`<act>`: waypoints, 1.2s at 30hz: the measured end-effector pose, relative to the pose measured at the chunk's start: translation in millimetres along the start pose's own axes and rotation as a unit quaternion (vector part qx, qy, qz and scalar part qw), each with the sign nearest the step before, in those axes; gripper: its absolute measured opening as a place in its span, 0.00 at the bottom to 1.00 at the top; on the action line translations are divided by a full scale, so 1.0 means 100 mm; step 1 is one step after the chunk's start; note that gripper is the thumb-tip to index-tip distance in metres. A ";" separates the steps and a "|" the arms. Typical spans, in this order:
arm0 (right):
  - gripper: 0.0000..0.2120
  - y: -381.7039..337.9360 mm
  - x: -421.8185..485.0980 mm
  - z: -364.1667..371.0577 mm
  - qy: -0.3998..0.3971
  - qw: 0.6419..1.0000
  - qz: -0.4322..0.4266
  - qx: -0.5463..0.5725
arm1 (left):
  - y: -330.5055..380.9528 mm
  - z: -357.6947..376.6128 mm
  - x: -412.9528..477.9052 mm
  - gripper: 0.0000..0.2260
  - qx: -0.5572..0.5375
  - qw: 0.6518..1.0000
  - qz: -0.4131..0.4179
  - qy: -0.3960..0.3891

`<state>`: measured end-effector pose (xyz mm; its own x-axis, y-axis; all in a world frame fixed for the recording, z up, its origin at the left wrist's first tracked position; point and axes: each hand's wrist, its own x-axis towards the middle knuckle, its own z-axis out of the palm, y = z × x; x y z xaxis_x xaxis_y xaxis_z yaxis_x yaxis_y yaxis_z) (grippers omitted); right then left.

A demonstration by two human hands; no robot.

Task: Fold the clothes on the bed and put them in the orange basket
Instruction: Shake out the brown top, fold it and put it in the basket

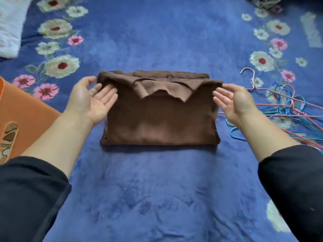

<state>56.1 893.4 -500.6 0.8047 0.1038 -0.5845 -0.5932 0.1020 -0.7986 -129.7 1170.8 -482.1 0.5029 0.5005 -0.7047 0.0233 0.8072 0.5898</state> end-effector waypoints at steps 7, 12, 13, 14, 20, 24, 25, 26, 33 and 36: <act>0.23 1.02 0.15 -0.54 0.131 0.871 -0.004 -0.473 | -0.86 -0.79 0.36 0.30 0.522 0.836 0.042 0.164; 0.21 1.30 0.08 -0.70 0.095 0.904 0.067 -0.412 | -1.06 -0.99 0.38 0.28 0.616 0.768 0.058 0.164; 0.13 1.29 0.08 -0.70 0.093 0.906 0.058 -0.409 | -1.07 -0.99 0.37 0.27 0.614 0.770 0.059 0.164; 0.09 1.25 0.07 -0.68 0.093 0.914 0.056 -0.390 | -1.07 -1.01 0.39 0.25 0.610 0.775 0.064 0.156; 0.11 0.93 -0.10 -0.74 0.131 0.952 0.062 -0.268 | -0.82 -1.01 0.21 0.09 0.355 0.929 -0.040 0.094; 0.08 1.01 -0.49 -1.08 0.016 0.870 0.152 -0.469 | -0.89 -1.47 -0.30 0.07 0.403 0.890 -0.207 0.048; 0.07 1.06 -0.59 -1.17 -0.021 0.836 0.178 -0.518 | -0.96 -1.61 -0.44 0.12 0.433 0.865 -0.254 0.022; 0.06 1.11 -0.70 -1.28 -0.047 0.809 0.204 -0.550 | -1.02 -1.73 -0.60 0.14 0.451 0.843 -0.293 -0.001; 0.08 1.37 -1.03 -1.58 -0.062 0.812 0.292 -0.502 | -1.33 -2.17 -0.86 0.14 0.505 0.775 -0.378 -0.044; 0.13 1.45 -1.01 -1.61 -0.059 0.842 0.277 -0.459 | -1.34 -2.15 -0.83 0.18 0.515 0.785 -0.341 -0.044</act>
<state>-107.3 738.3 -580.8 0.3703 -0.0134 -0.9288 -0.5648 -0.7971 -0.2136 -360.3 1088.6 -587.8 0.1262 0.0017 -0.9920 0.9768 0.1740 0.1246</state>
